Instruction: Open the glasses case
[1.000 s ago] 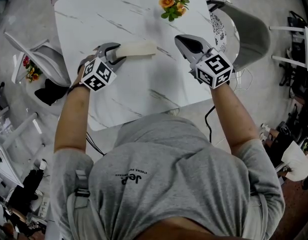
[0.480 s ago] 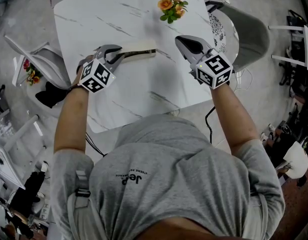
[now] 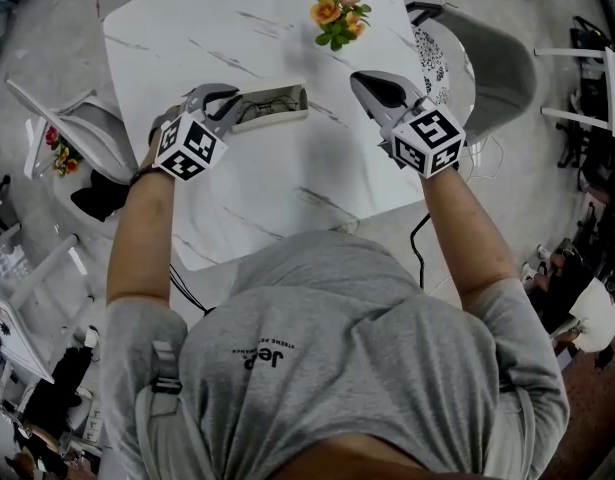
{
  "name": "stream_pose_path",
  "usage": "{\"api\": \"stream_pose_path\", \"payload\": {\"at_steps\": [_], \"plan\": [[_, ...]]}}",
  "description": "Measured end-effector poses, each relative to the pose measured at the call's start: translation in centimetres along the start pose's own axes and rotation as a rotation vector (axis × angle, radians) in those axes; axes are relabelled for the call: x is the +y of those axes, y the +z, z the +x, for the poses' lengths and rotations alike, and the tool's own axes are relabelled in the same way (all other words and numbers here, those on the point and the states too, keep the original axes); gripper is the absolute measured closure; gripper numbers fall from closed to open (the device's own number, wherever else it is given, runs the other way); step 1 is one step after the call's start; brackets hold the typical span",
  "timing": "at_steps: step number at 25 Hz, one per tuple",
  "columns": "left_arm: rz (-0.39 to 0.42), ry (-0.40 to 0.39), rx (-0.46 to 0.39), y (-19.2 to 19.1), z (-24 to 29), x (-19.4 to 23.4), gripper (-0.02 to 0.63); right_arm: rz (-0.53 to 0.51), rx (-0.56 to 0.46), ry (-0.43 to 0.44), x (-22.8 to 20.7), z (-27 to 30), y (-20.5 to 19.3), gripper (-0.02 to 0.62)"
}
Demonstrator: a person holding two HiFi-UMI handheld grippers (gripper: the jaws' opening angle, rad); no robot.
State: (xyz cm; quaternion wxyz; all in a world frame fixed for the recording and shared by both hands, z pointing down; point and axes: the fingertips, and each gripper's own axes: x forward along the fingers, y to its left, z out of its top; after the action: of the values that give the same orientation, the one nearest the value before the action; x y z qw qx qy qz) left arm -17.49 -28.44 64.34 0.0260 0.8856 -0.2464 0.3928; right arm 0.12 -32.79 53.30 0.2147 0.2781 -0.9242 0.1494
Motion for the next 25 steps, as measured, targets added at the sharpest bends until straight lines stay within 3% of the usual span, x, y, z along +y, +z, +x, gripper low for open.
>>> {"api": "stream_pose_path", "payload": {"at_steps": [25], "plan": [[-0.030, 0.004, 0.060, -1.3, 3.0, 4.7, 0.509, 0.030, 0.011, -0.021, -1.8, 0.5, -1.0, 0.592]]}}
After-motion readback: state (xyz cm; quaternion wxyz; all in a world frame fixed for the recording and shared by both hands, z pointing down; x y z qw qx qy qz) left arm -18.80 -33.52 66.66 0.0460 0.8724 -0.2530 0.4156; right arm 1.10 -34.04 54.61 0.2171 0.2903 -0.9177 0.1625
